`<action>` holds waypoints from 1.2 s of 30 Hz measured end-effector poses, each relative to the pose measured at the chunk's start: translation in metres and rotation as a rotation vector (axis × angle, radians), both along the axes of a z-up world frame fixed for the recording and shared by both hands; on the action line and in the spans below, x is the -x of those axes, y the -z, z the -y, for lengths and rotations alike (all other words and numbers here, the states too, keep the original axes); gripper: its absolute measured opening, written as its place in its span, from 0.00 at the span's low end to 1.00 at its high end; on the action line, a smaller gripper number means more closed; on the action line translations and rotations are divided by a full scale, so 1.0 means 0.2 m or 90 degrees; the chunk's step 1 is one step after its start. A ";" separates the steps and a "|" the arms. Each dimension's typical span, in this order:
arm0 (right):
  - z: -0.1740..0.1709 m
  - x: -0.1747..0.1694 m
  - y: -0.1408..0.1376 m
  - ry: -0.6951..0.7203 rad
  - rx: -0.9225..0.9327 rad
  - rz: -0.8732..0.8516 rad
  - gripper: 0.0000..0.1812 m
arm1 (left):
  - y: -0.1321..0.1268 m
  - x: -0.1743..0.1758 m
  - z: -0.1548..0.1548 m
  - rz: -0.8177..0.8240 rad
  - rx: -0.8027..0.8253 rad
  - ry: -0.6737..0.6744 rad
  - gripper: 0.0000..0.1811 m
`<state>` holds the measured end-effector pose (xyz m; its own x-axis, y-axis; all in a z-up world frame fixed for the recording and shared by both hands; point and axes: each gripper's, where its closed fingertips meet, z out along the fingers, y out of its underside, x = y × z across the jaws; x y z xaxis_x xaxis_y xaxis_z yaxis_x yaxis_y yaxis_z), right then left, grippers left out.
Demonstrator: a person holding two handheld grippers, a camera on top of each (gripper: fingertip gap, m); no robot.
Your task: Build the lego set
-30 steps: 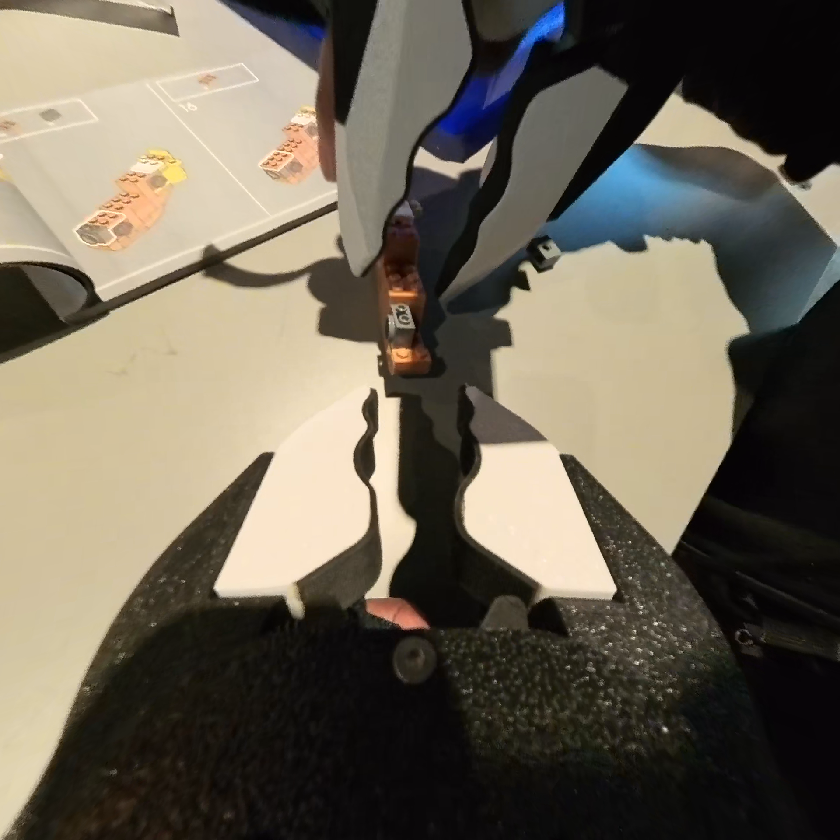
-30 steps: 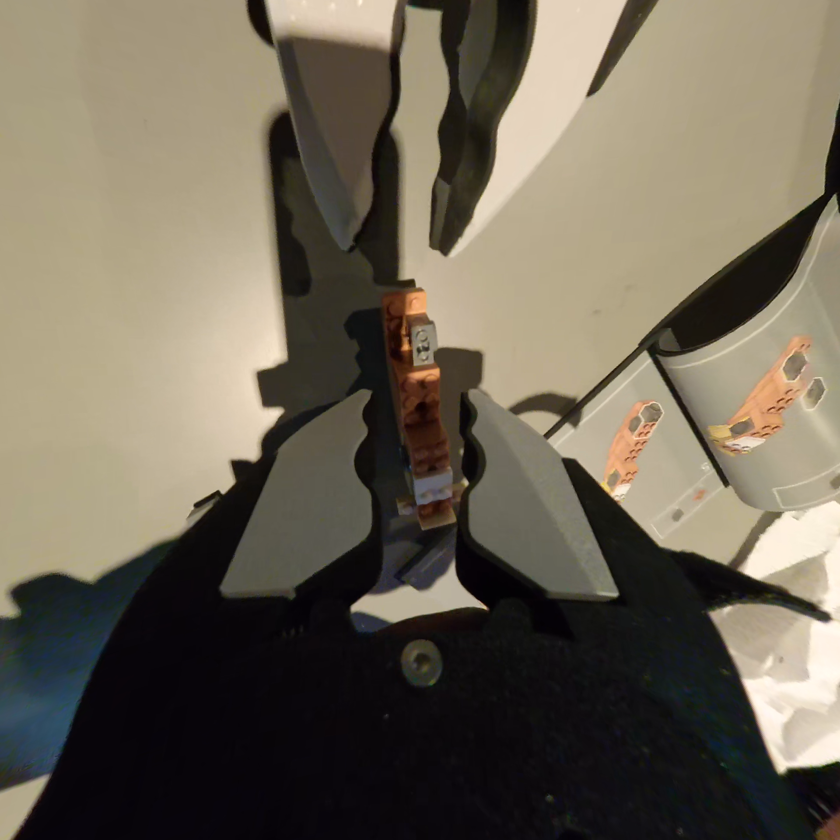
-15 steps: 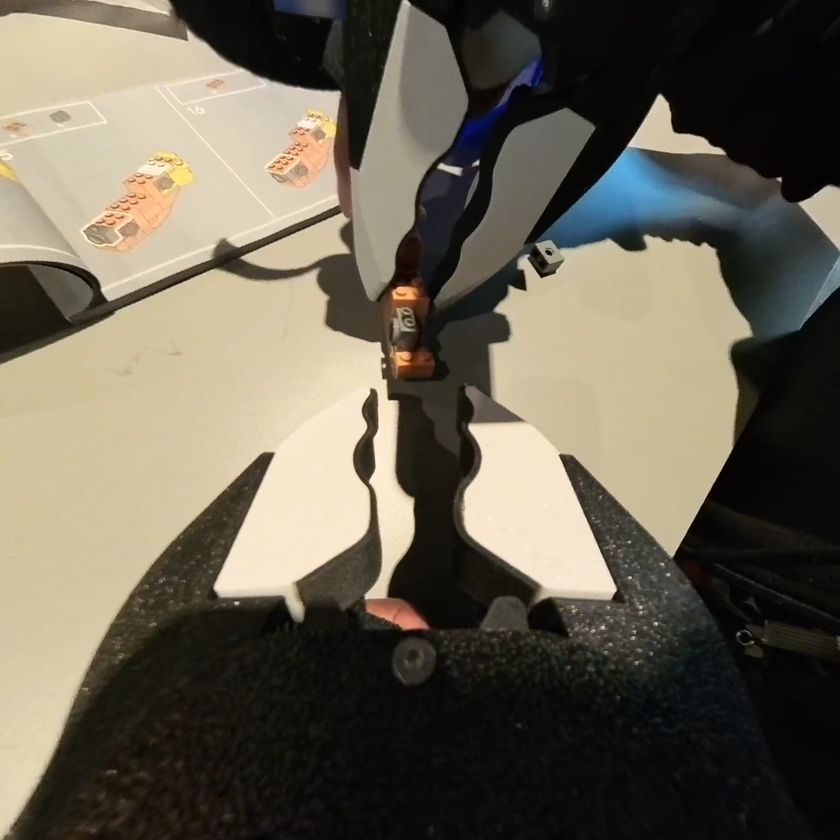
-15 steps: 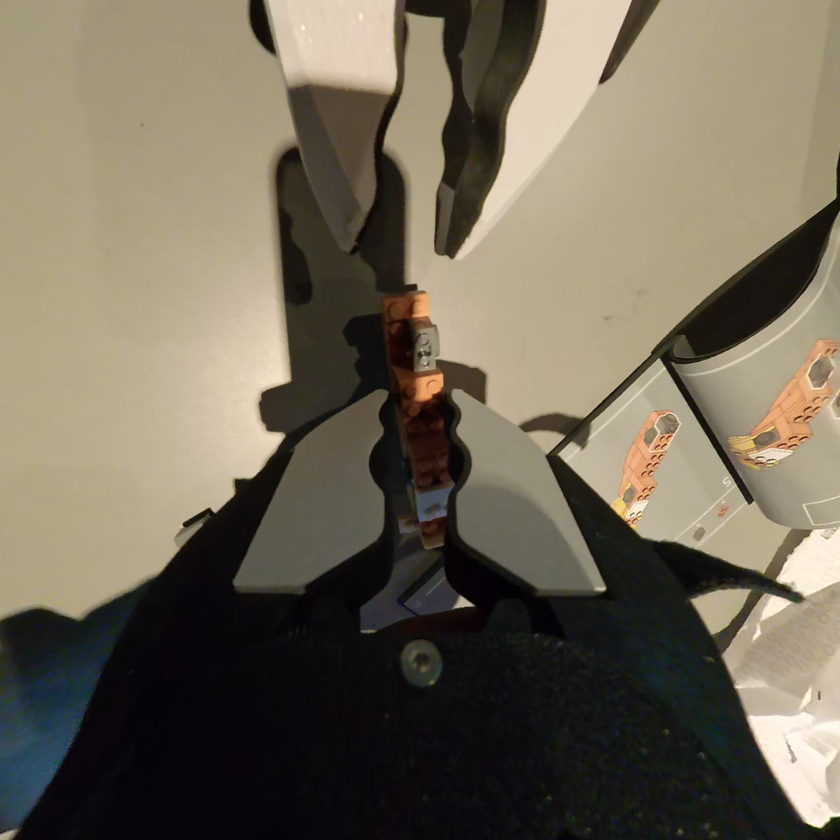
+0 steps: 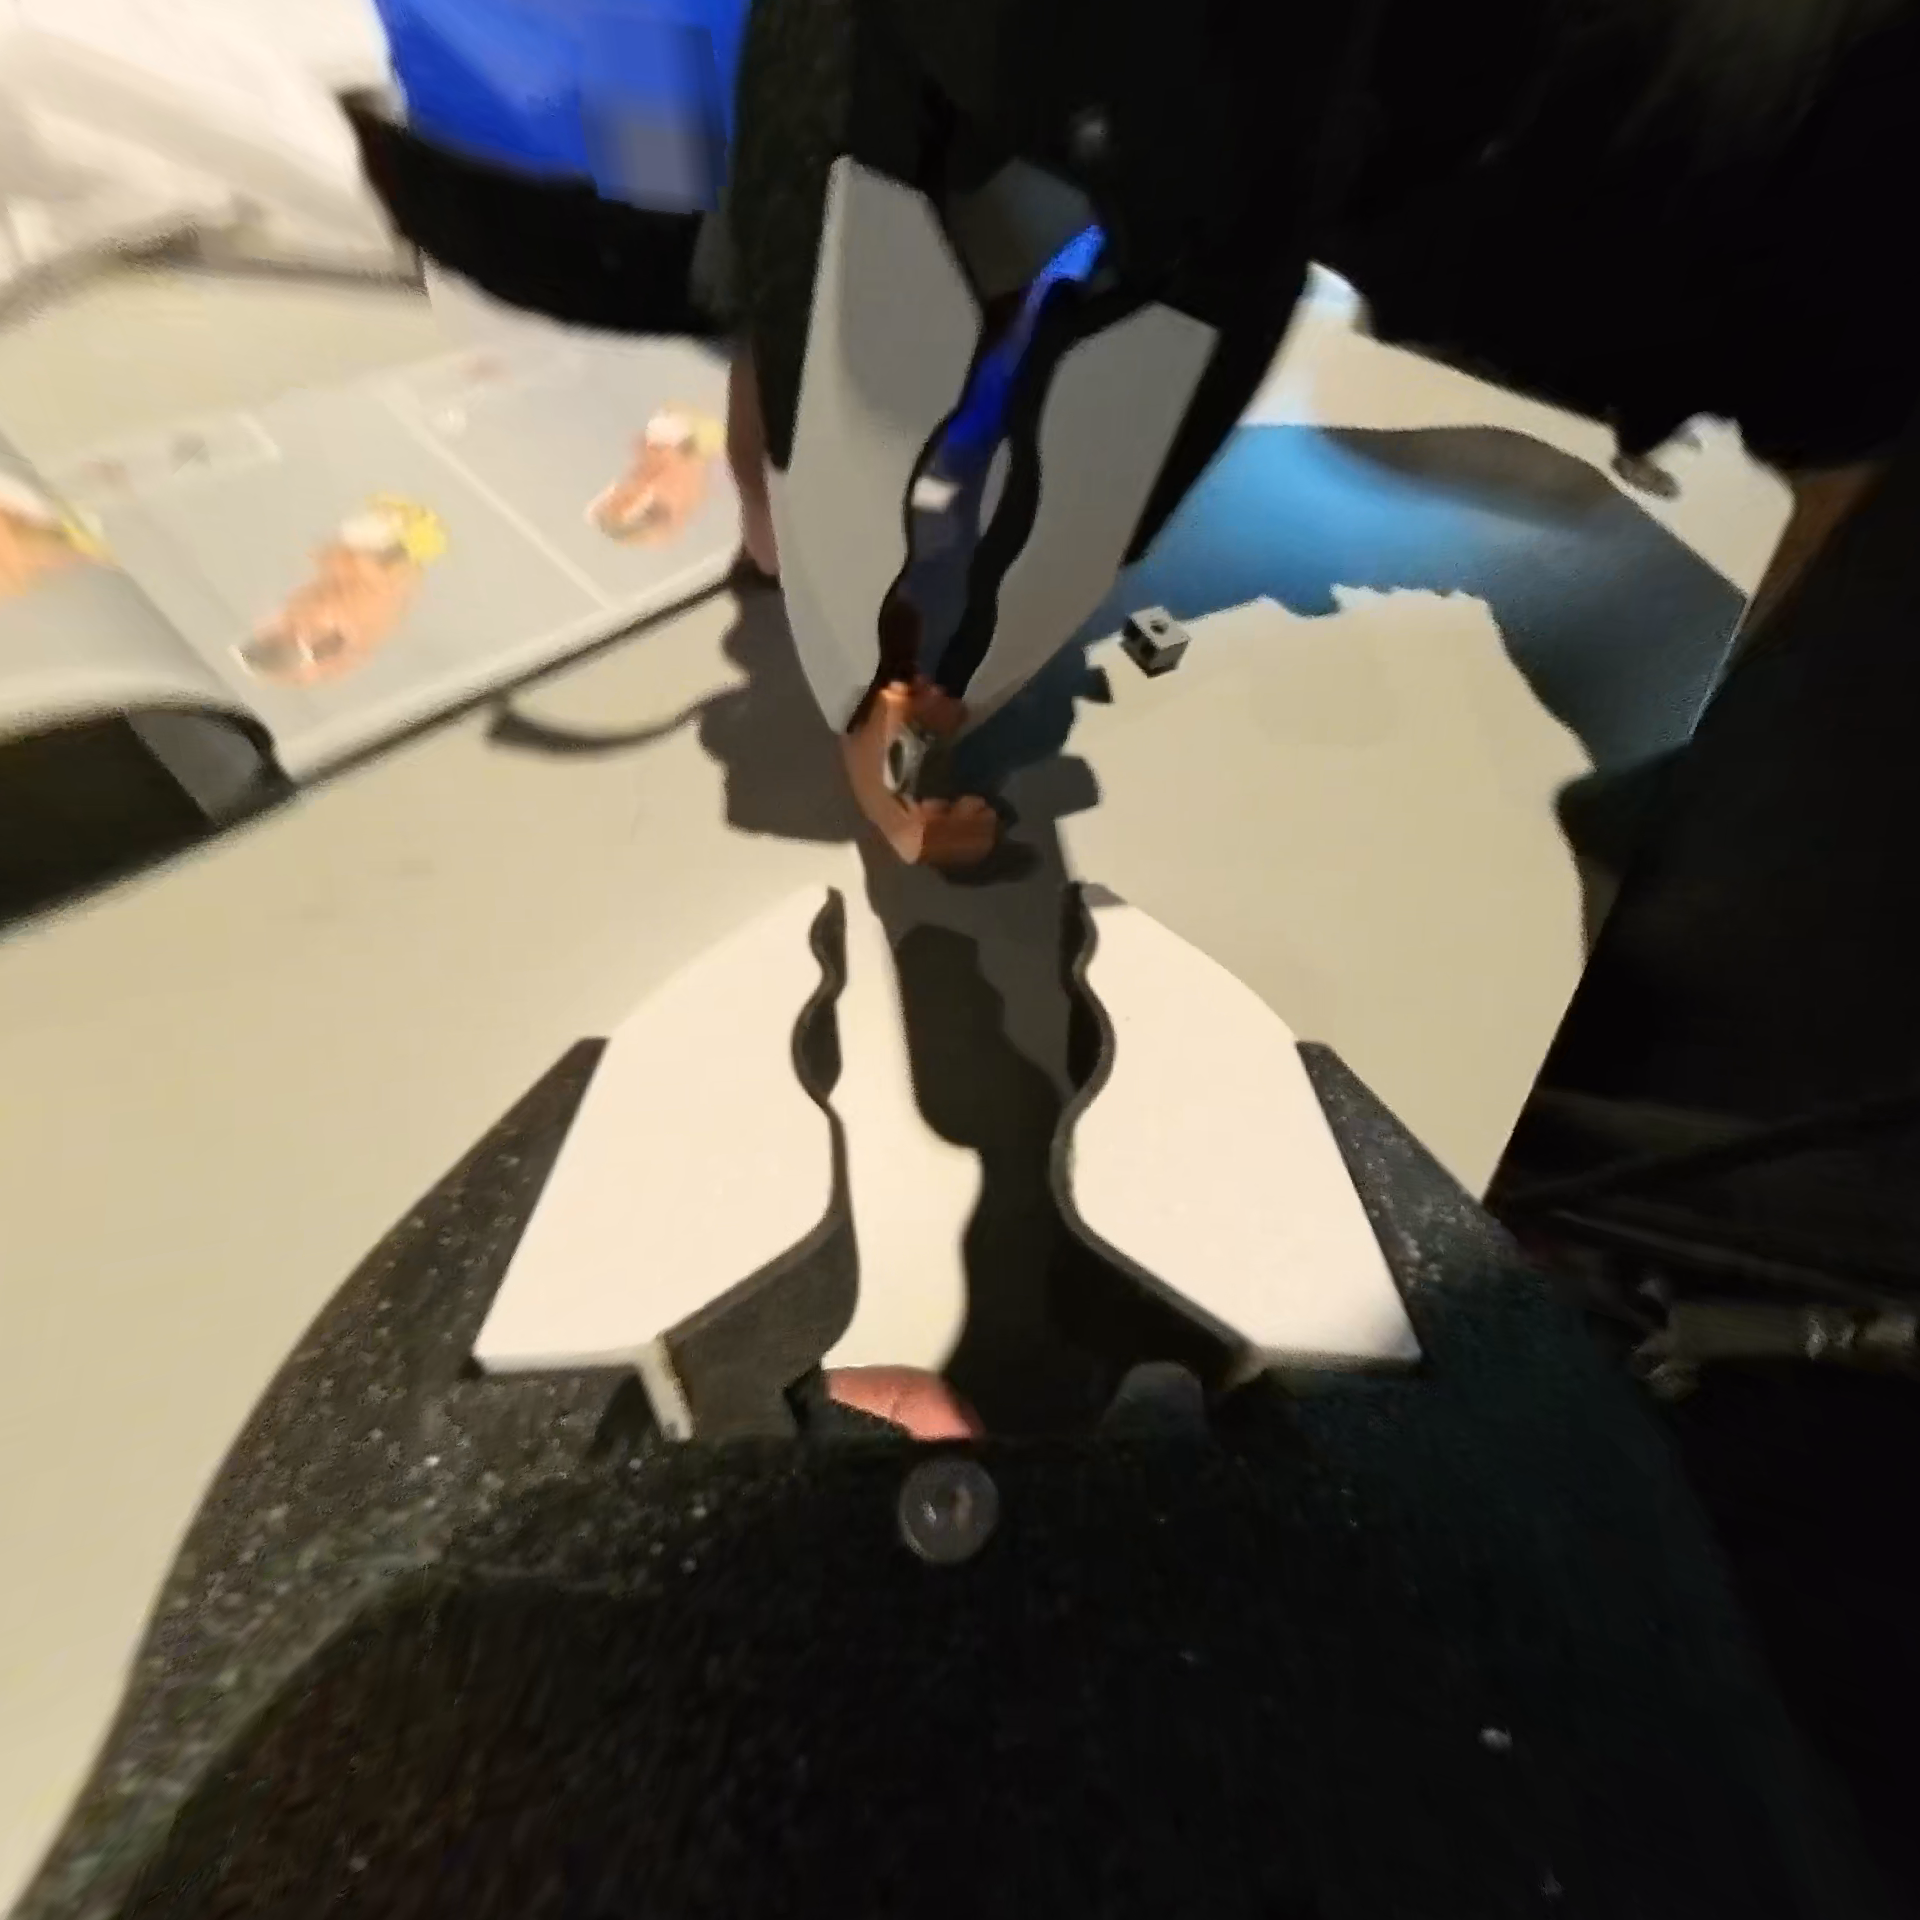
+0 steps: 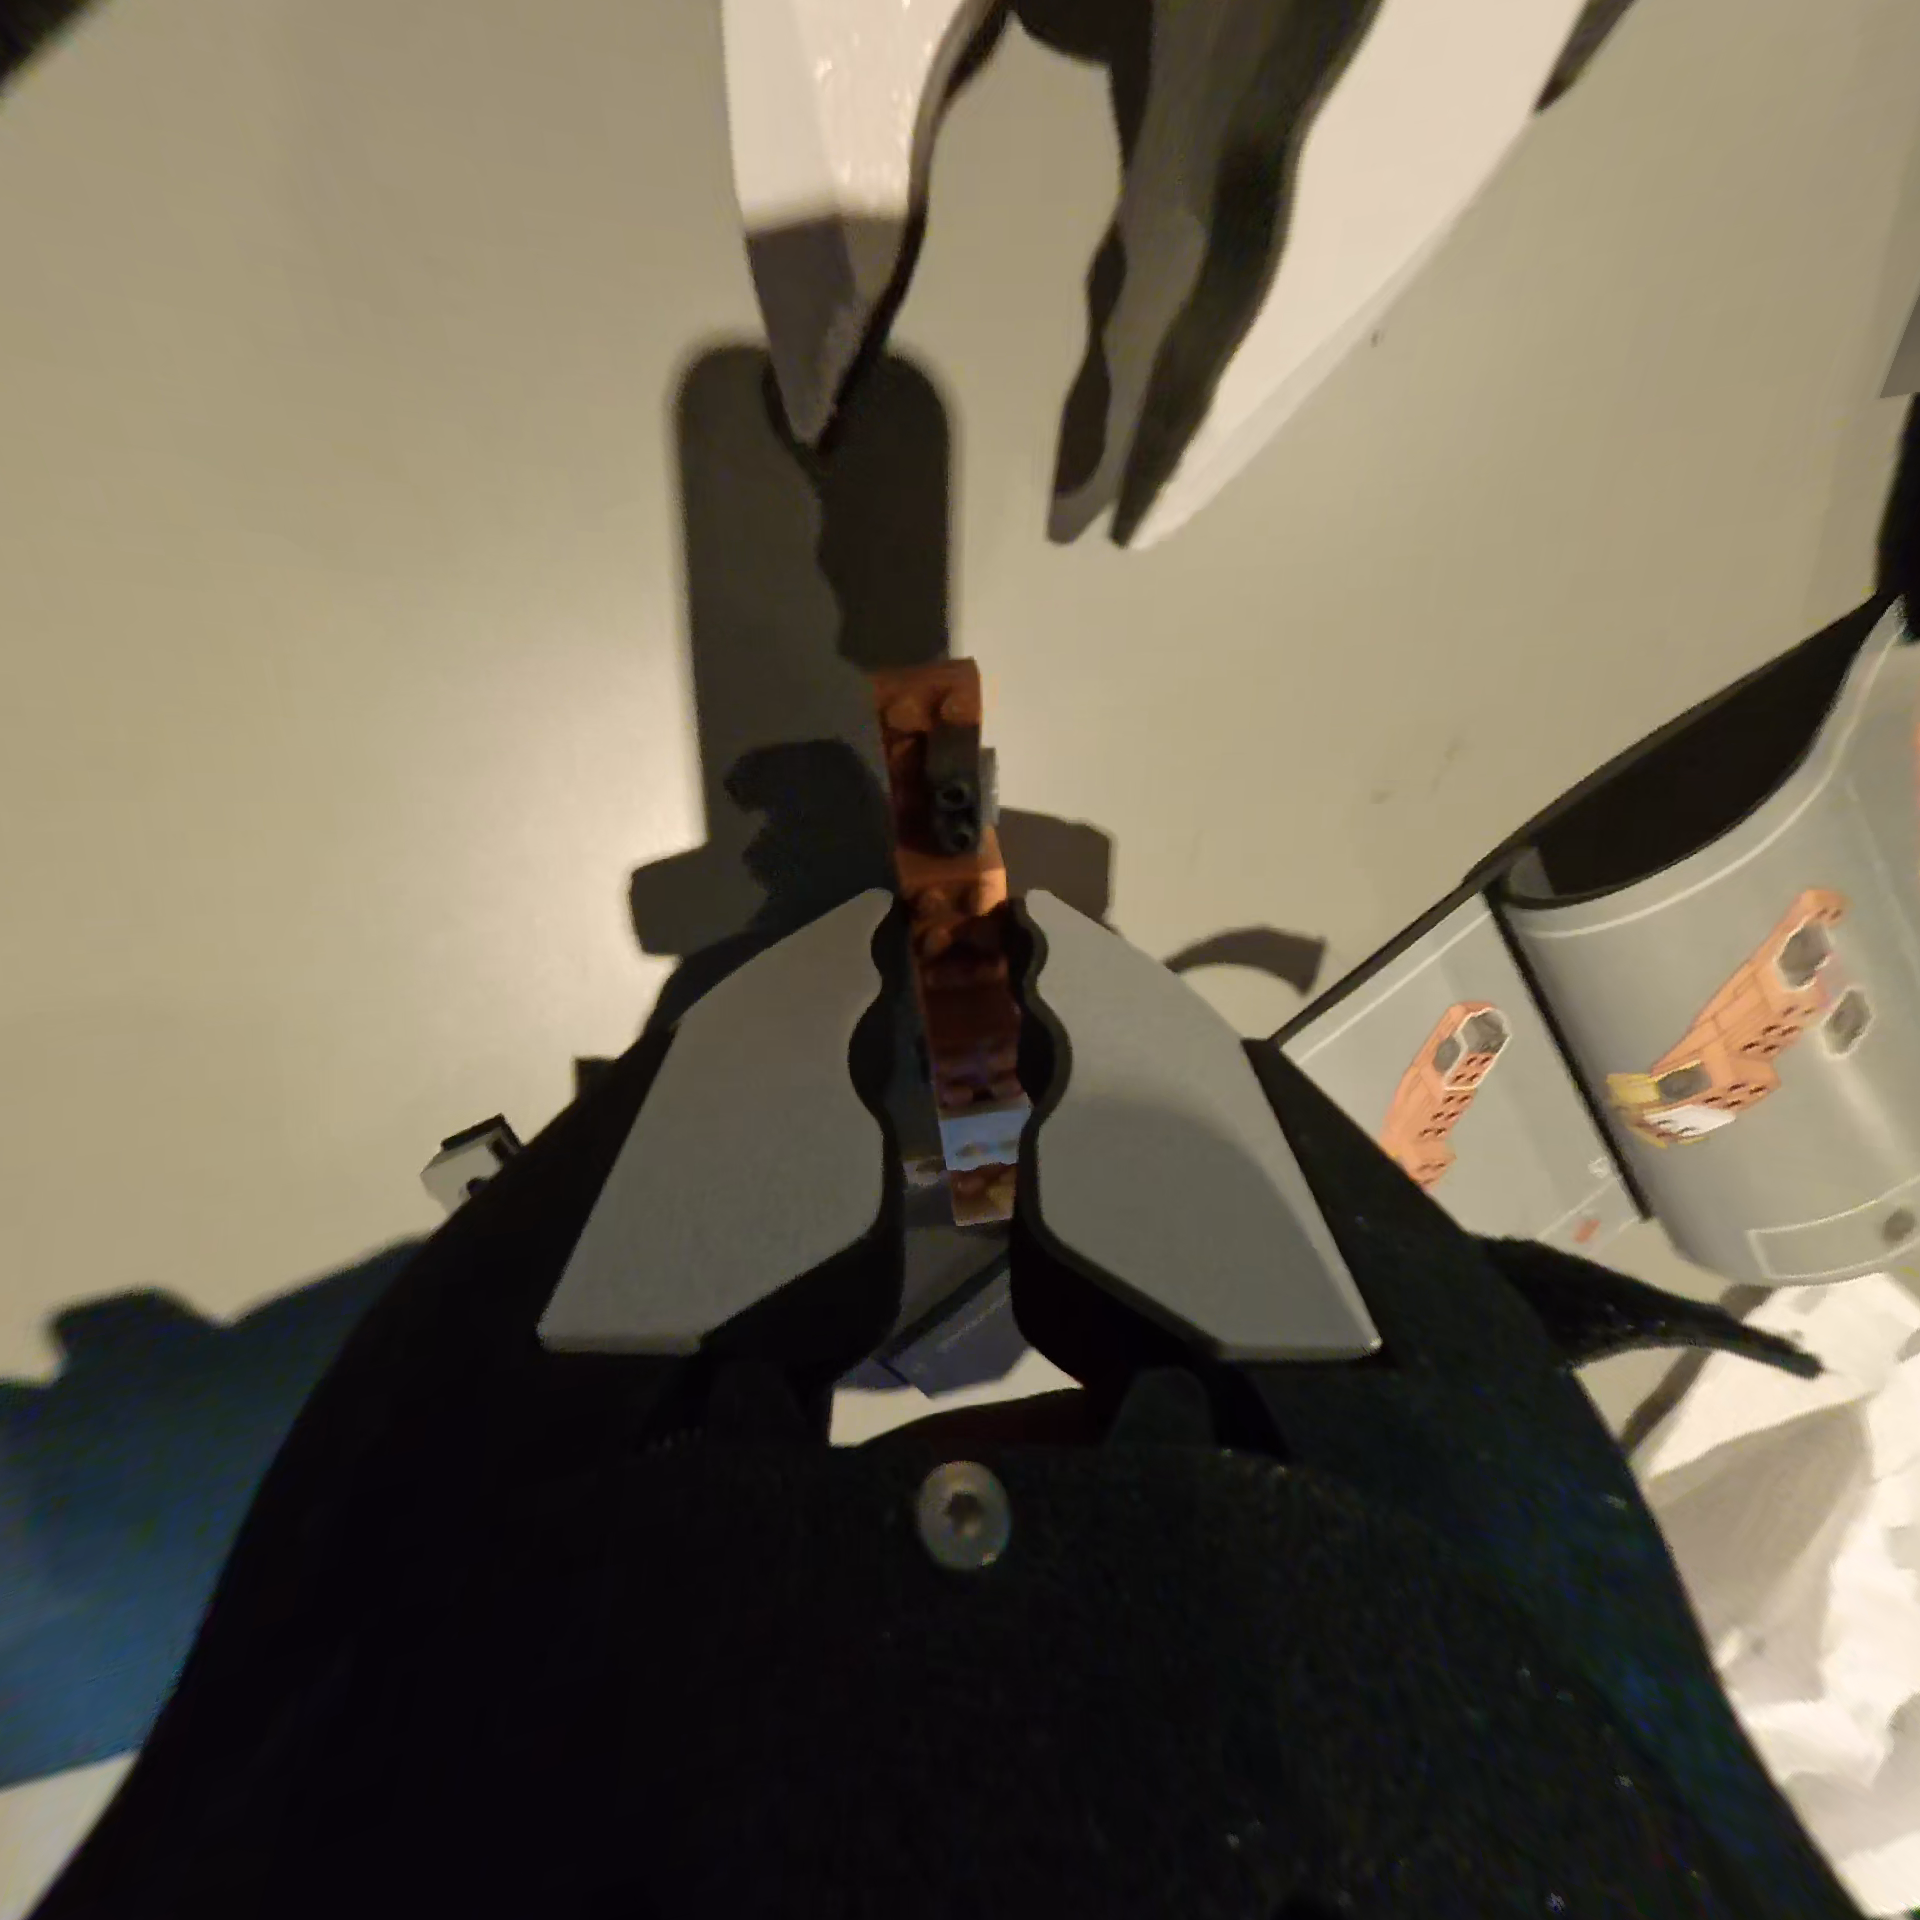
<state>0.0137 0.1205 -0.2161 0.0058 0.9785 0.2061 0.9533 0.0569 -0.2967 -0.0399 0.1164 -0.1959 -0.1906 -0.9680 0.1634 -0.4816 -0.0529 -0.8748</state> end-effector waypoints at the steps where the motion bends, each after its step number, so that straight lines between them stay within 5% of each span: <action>1: 0.00 0.01 -0.02 -0.009 0.000 -0.002 0.10 | -0.02 0.01 0.00 0.020 -0.035 0.013 0.23; 6: 0.03 0.03 -0.11 -0.037 0.004 0.008 0.10 | -0.04 0.04 -0.01 0.097 -0.207 0.088 0.27; 16: 0.07 0.06 -0.07 -0.036 0.060 0.029 0.09 | -0.06 0.04 0.03 0.122 -0.228 0.079 0.27; 23: 0.04 0.07 -0.10 -0.011 0.028 0.063 0.09 | -0.18 0.01 0.05 0.138 -0.030 -0.063 0.24; 36: 0.05 0.11 -0.17 0.037 -0.039 0.102 0.09 | -0.18 -0.04 0.04 0.134 -0.249 -0.179 0.23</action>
